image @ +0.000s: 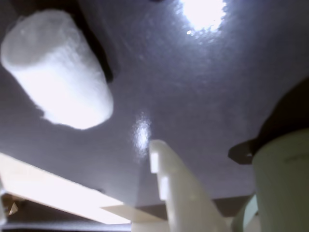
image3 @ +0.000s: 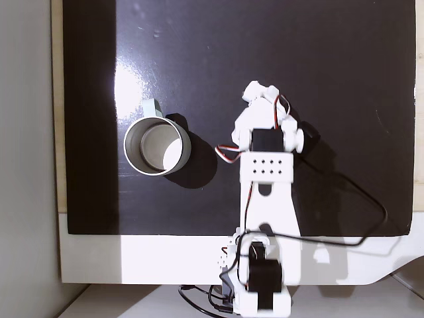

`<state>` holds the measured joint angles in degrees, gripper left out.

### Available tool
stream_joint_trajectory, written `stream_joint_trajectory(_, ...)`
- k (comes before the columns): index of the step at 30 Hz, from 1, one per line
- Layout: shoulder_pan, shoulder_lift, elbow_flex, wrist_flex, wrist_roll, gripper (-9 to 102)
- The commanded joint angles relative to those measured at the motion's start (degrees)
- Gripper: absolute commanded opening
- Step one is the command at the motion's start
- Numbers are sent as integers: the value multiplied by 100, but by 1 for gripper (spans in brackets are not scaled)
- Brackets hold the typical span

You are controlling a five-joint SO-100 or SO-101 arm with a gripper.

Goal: Grasp a gauze and put it in the cup.

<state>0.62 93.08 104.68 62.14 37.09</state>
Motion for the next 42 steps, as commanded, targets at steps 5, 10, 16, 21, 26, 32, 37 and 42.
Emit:
stream_joint_trajectory(5, 70, -1107, -1336, 404, 9, 36)
stream_joint_trajectory(10, 114, -1793, -1740, 483, -141, 36)
stream_joint_trajectory(16, 255, -2496, -2206, 598, -158, 35)
stream_joint_trajectory(21, 325, -2874, -2452, 598, -176, 33)
stream_joint_trajectory(26, 387, -2927, -2566, 606, -26, 23)
stream_joint_trajectory(32, 457, -2900, -2610, 650, 26, 7)
stream_joint_trajectory(37, 457, -2733, -2610, 800, -53, 1)
stream_joint_trajectory(42, 448, -2206, -2602, 1090, -62, 1)
